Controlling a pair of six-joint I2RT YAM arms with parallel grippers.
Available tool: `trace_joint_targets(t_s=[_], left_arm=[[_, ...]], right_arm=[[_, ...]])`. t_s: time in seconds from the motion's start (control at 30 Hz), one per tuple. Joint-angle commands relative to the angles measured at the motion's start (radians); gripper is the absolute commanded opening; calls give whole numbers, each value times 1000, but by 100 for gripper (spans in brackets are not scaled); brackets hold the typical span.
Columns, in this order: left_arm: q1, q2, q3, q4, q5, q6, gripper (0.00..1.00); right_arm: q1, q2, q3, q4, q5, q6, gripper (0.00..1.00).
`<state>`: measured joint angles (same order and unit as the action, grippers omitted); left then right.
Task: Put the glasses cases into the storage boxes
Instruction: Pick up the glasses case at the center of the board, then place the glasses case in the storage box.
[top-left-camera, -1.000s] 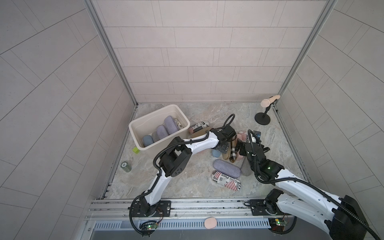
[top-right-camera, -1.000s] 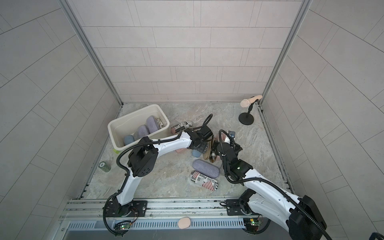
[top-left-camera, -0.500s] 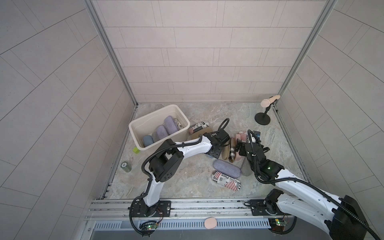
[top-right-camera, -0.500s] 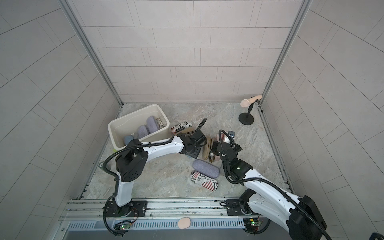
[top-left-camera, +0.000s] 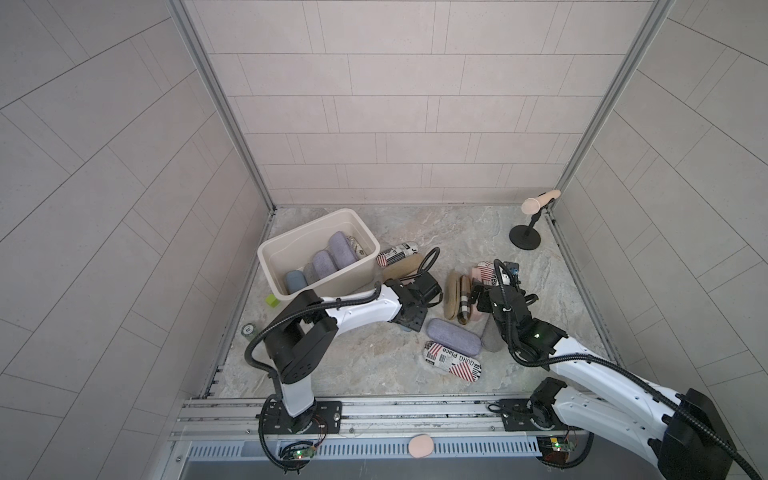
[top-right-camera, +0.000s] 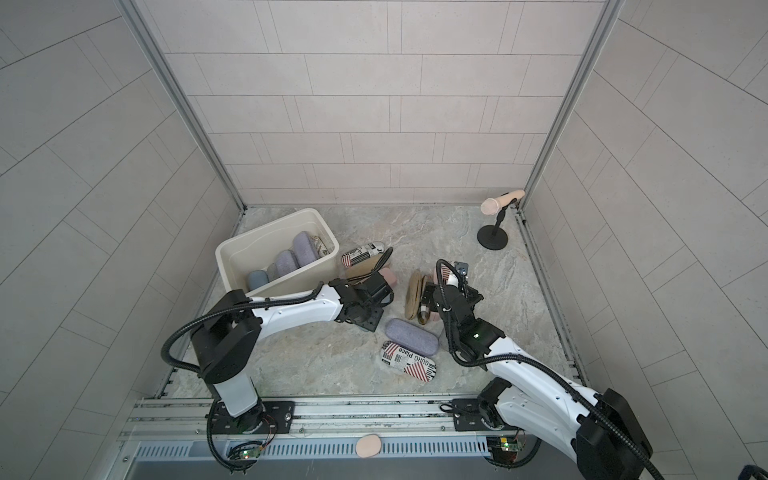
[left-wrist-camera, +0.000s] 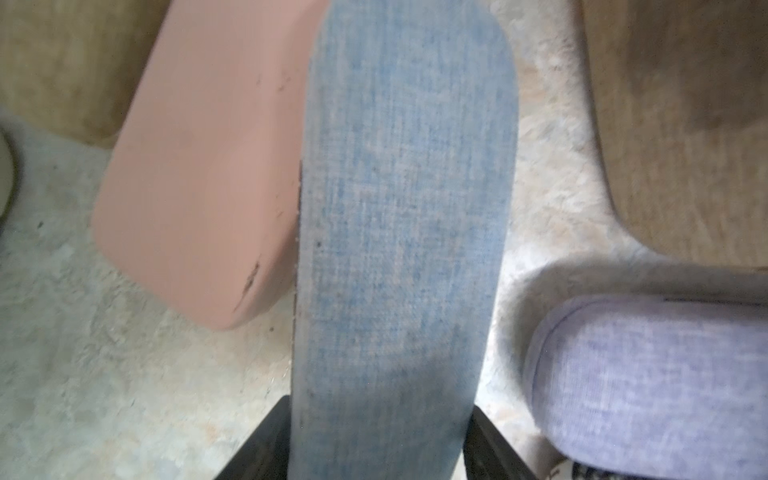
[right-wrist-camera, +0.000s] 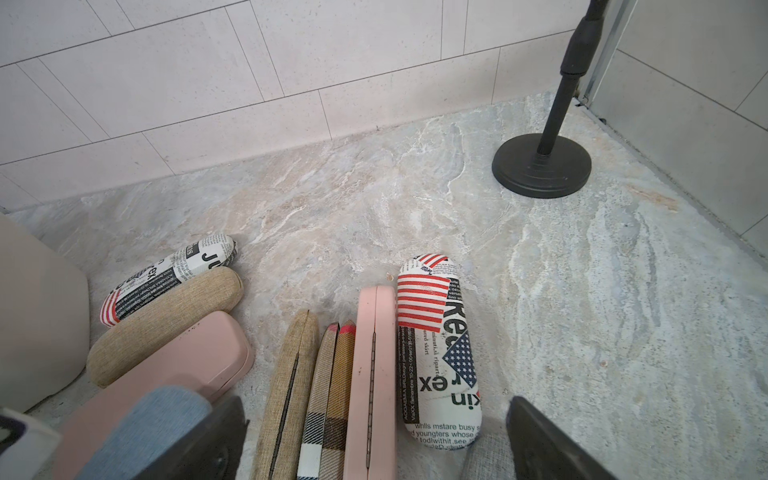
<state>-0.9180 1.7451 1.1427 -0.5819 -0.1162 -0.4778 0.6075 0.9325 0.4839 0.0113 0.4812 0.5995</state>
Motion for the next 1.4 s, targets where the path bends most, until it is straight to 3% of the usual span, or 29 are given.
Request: trace_joint_targets(t_s=[0.0, 0.17, 0.33, 0.53, 0.7, 1.03, 1.37], left_arm=[[-5, -96, -54, 30, -20, -57, 58], [-5, -210, -141, 67, -22, -68, 58], [-4, -286, -89, -1, -97, -55, 58], [18, -318, -19, -62, -173, -41, 58], [87, -360, 18, -64, -155, -42, 57], [221, -422, 110, -100, -145, -1, 57], [507, -461, 131, 1, -63, -90, 56]], right_arm=[[-5, 6, 19, 4, 3, 8, 99], [-5, 12, 18, 8, -5, 11, 99], [-5, 21, 17, 28, -38, 4, 99], [9, 55, 14, 140, -253, -68, 97], [53, 104, 41, 177, -352, -132, 97], [76, 120, 51, 172, -328, -148, 97], [76, 122, 53, 165, -318, -150, 97]])
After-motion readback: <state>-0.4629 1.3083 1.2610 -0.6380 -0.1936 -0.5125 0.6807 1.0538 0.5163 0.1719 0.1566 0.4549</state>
